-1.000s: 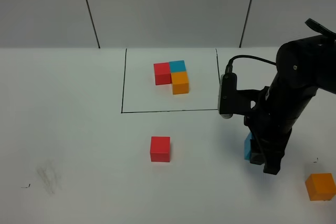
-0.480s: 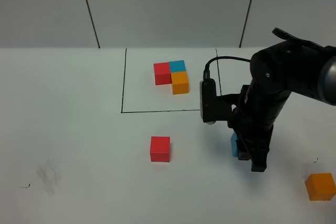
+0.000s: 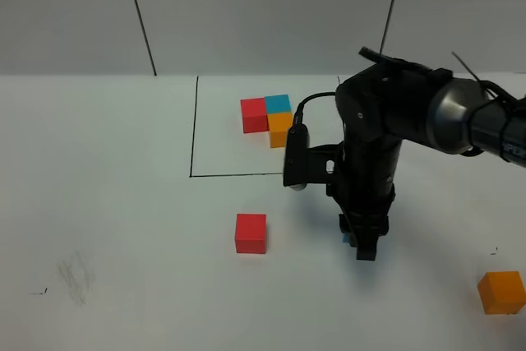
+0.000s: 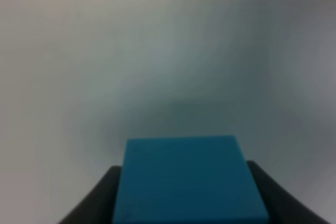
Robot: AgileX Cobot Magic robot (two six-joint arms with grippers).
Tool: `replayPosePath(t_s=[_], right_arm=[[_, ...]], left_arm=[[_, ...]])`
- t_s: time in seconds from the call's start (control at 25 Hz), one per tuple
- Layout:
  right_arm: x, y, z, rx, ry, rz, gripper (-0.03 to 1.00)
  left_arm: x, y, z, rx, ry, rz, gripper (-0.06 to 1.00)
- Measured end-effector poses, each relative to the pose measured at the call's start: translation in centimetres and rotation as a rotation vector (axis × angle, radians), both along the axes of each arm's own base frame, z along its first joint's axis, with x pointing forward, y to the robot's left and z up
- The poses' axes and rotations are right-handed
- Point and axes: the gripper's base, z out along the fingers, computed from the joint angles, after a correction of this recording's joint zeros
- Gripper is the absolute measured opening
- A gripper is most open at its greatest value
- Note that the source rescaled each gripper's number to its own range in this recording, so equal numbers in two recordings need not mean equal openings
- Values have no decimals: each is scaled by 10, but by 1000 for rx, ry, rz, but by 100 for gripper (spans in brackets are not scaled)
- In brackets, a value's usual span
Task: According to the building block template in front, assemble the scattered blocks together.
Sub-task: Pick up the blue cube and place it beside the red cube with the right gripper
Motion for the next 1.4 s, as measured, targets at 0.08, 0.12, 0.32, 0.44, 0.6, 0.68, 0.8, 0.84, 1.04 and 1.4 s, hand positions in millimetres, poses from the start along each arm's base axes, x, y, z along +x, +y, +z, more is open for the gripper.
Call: replayPosePath(t_s=[0.08,0.12,0.32,0.44,0.6,0.68,0.8,0.84,1.04,1.4], right_arm=[[2,7,-2,-2,-5,3,2],[2,10,-2,-2,-8,5,2],[5,11,-1,-1,-22,4,2],[6,12,-3,-2,-21,0,2],[8,14,-4,3,-29,-27,2],[7,18,-8,2,-29,-26,2],[3,25,-11,-2,-34,-3,2],[3,26,-11,-4,-39,5,2],[1,33,-11,6,-70,31,2],[3,50,-1,62,-145,78,2]], left_arm=[[0,0,0,0,0,0,96],[0,0,0,0,0,0,96],[0,0,0,0,0,0,96],[0,0,0,0,0,0,96],[0,0,0,0,0,0,96],[0,0,0,0,0,0,96],[0,0,0,0,0,0,96],[0,0,0,0,0,0,96],[0,0,0,0,0,0,96],[0,0,0,0,0,0,96]])
